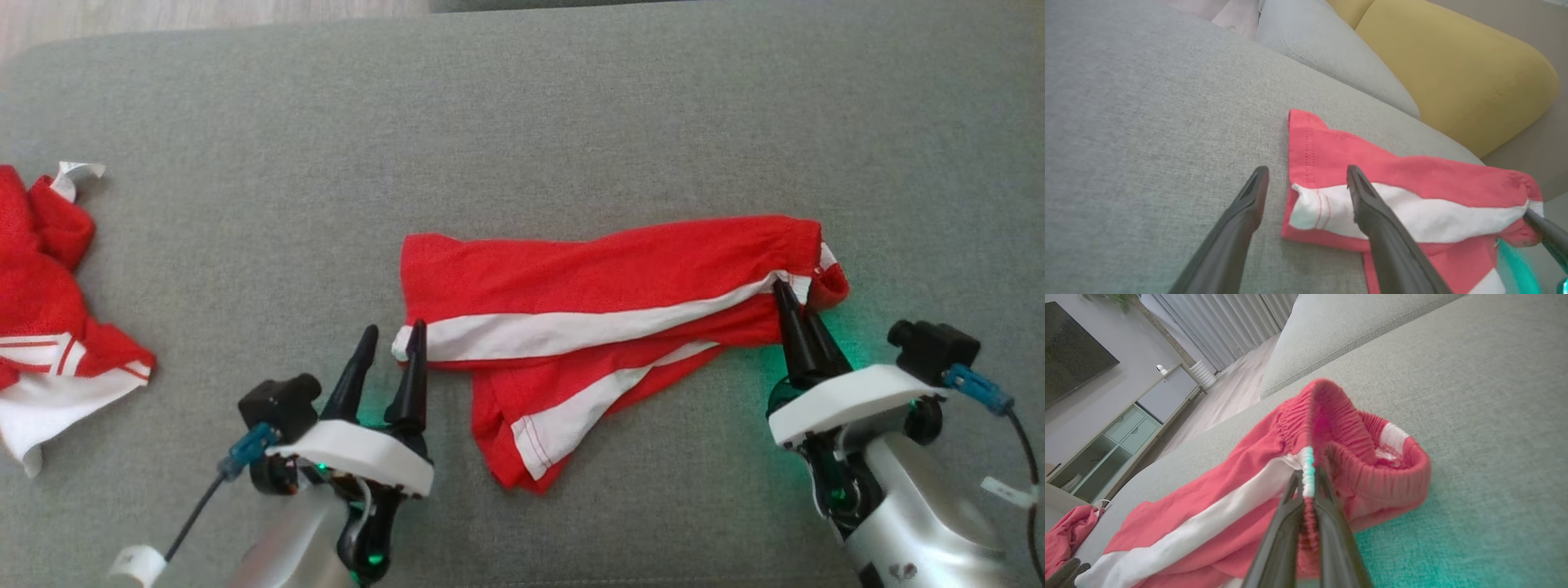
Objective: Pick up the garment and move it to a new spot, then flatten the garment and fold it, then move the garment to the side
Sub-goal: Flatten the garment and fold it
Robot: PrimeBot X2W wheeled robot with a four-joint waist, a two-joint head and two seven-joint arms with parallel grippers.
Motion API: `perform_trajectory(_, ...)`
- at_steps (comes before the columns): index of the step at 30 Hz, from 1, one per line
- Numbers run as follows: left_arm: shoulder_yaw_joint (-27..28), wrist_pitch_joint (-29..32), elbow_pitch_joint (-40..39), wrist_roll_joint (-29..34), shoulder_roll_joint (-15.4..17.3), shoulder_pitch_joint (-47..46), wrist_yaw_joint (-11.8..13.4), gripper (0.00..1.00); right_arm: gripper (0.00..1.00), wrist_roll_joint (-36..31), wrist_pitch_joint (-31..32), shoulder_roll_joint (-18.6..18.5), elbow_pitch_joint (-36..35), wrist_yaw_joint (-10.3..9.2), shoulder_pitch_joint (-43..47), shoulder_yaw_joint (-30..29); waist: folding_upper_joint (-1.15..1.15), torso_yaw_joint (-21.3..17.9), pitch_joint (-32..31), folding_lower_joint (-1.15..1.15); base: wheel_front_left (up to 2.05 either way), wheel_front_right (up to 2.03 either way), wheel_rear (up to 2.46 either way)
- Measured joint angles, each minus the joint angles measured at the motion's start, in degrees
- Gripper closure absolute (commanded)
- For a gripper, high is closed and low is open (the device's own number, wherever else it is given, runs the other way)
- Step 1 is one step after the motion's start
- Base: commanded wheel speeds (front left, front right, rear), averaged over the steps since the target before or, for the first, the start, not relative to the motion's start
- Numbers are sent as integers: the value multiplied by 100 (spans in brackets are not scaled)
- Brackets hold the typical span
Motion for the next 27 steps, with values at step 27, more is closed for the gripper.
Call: perform_trajectory(27,-1953,-48,182,-2196,521,-562,34,7,100,-49,0,7,-16,0,-35,57,0,-70,39,-1,0,0,0)
